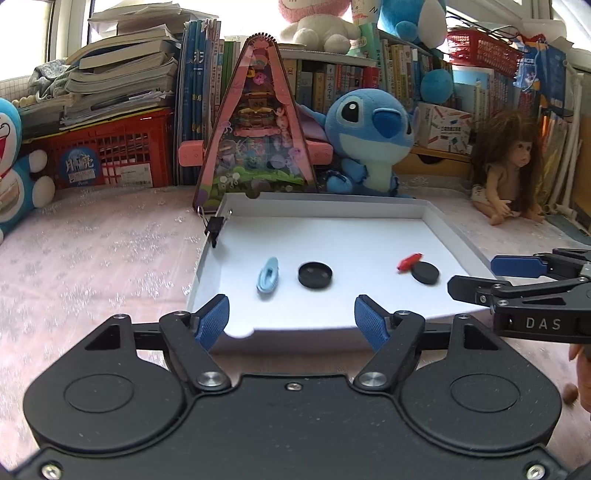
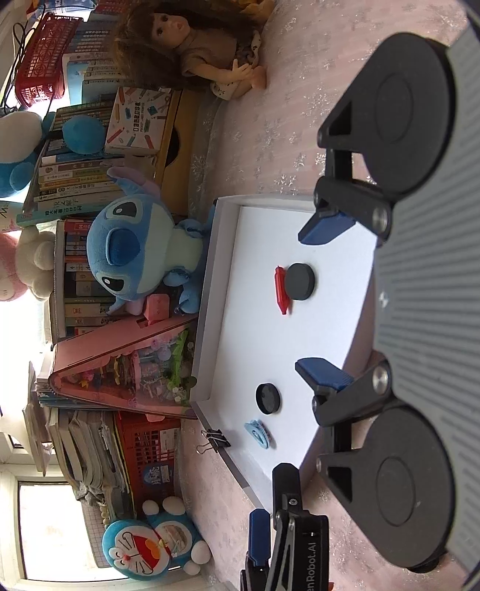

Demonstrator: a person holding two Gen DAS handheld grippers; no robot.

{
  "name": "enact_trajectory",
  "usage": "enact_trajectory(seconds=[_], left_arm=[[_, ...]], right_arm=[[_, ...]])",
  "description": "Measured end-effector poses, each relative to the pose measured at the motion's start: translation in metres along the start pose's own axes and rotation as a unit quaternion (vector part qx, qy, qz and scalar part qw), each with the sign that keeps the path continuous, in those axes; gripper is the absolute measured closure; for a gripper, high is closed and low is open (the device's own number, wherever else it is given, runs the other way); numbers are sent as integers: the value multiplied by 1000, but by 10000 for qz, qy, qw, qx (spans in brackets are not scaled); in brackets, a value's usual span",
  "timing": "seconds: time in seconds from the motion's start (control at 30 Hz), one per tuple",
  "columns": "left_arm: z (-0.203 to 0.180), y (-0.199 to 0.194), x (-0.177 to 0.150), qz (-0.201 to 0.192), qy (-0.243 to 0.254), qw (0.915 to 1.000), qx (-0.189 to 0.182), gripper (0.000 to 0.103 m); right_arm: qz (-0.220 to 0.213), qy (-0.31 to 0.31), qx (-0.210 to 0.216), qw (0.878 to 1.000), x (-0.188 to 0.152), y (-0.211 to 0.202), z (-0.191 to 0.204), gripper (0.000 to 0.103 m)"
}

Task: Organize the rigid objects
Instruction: 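Move both grippers back toward the objects left on the tablecloth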

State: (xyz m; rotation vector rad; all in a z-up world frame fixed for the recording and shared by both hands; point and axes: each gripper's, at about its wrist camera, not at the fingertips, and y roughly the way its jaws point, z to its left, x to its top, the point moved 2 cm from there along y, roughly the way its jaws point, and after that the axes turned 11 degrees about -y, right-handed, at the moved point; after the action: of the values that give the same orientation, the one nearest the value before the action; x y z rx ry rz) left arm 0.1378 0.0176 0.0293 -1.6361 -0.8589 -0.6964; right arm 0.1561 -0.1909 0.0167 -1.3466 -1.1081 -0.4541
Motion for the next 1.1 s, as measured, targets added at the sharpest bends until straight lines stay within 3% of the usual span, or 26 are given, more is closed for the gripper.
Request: enact_trajectory(seconds=[0.47, 0.97, 1.1], left_arm=[[-5, -47, -37, -85, 14, 9996, -268, 28], [1, -88, -83, -278, 332, 9988, -215, 28], [7, -96, -97, -328, 307, 9987, -244, 32]], right_arm=[[-339, -70, -4, 9994, -31, -48, 13, 23], [-689, -145, 26, 9975, -77, -90, 31, 23], [-847, 188, 88, 9962, -94, -101, 29, 26]])
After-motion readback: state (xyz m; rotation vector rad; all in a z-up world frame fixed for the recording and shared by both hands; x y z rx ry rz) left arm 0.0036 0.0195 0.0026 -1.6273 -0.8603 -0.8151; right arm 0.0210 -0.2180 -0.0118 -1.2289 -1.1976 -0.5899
